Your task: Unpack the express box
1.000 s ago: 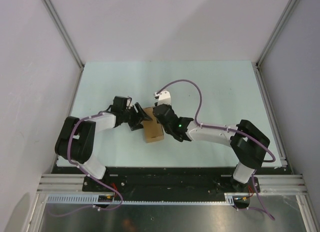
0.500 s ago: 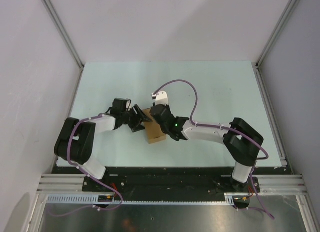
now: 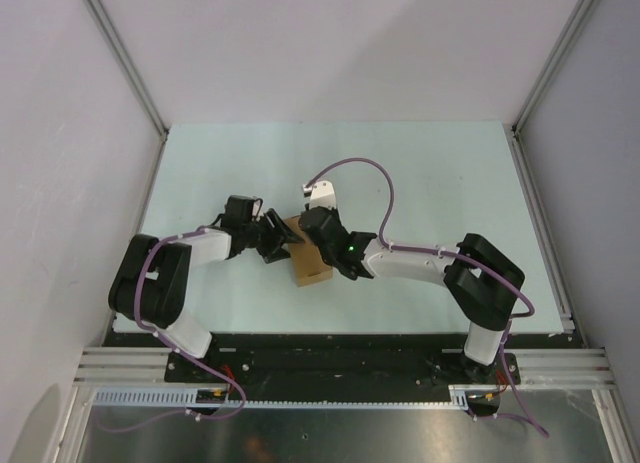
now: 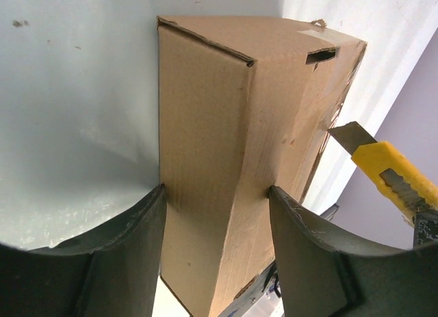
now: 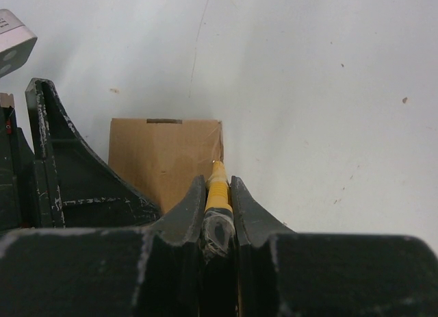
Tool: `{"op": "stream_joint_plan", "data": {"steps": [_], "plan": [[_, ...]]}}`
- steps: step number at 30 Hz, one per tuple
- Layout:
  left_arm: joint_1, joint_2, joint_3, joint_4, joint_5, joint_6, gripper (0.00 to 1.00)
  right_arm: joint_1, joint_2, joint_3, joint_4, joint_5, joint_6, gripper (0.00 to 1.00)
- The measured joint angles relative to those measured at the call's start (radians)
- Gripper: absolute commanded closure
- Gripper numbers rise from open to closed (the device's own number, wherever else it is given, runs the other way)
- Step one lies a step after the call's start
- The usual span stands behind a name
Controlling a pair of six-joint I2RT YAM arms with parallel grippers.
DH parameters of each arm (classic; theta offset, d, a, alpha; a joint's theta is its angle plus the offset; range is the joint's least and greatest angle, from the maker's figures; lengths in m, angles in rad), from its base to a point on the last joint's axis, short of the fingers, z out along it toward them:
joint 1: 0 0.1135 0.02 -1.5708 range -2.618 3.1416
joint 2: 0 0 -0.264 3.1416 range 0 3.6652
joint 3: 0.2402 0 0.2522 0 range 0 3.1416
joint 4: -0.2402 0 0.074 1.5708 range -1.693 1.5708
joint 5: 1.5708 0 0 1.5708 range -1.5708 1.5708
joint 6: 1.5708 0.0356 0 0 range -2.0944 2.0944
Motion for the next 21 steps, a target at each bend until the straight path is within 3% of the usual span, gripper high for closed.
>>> {"op": "stream_joint_plan", "data": {"steps": [21], "plan": [[0.003,0.000,0.000,-0.005,0.000,-0.008,0.47,0.005,0.001,0.009,-0.029,0.008,-0.008,1.00]]}}
